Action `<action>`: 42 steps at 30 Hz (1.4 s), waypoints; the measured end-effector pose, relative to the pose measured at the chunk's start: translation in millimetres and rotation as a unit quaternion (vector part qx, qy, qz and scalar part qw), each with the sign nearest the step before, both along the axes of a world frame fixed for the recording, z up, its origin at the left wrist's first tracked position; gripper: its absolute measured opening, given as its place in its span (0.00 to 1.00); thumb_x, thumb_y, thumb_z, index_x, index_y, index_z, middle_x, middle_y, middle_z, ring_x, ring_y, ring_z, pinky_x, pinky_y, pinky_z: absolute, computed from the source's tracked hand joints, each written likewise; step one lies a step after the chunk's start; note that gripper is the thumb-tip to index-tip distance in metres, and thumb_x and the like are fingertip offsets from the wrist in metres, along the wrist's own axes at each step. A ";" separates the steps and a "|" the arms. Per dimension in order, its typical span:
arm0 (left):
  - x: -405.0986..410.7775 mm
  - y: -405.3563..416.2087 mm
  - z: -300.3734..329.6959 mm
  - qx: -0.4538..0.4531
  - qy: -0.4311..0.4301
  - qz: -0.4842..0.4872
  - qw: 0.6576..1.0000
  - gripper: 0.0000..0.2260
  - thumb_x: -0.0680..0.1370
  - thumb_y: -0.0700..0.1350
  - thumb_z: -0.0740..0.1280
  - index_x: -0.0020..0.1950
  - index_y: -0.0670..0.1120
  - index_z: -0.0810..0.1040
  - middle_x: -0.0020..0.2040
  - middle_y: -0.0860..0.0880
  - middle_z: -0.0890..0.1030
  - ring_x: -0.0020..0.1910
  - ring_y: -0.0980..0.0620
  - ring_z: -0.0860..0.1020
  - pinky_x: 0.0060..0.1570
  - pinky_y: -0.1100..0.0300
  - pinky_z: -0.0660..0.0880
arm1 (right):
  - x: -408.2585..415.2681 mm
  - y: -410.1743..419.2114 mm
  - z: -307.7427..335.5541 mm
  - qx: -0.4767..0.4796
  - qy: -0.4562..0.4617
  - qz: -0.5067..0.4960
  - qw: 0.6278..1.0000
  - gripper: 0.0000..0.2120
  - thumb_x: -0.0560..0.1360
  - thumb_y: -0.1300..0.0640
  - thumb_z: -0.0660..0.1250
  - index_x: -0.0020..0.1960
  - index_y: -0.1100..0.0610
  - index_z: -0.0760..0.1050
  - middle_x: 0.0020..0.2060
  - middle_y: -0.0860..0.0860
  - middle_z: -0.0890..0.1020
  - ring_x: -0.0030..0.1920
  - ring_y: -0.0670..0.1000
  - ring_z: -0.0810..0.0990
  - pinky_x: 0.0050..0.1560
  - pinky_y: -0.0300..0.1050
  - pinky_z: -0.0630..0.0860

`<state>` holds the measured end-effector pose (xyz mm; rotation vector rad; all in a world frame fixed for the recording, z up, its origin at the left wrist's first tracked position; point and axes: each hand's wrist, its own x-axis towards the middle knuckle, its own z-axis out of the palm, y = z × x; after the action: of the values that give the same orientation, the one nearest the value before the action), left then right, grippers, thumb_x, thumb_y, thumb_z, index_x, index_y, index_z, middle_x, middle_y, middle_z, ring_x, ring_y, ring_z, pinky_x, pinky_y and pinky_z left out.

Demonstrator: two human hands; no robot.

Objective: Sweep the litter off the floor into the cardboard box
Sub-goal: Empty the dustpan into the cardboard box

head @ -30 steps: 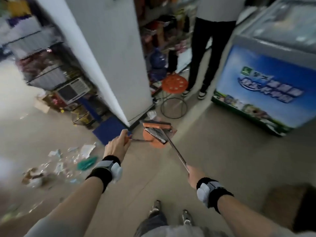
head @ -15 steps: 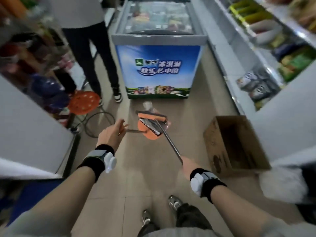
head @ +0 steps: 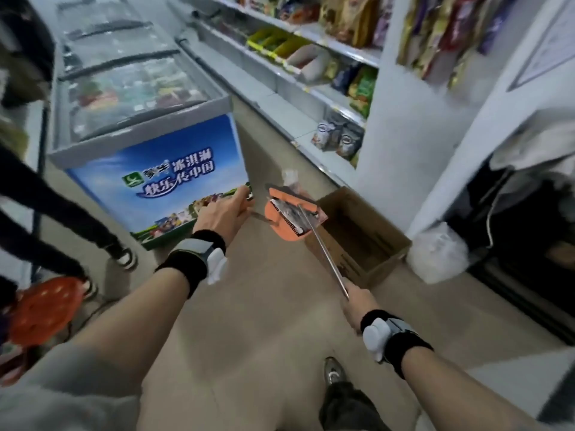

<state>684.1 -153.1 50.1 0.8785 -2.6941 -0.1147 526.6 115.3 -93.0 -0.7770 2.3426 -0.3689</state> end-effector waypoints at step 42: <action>-235.6 52.6 -8.3 -0.340 -0.430 -0.401 0.734 0.26 0.75 0.32 0.59 0.69 0.48 0.56 0.56 0.42 0.75 0.37 0.45 0.71 0.28 0.54 0.67 | -115.7 35.1 1.9 0.006 -0.097 -0.284 0.954 0.16 0.78 0.64 0.56 0.64 0.62 0.71 0.52 0.61 0.79 0.49 0.61 0.80 0.50 0.50 0.79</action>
<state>448.5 -100.5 41.8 -0.6757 -3.2317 1.3081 410.9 150.4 -91.2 -0.0353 2.3374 -0.6402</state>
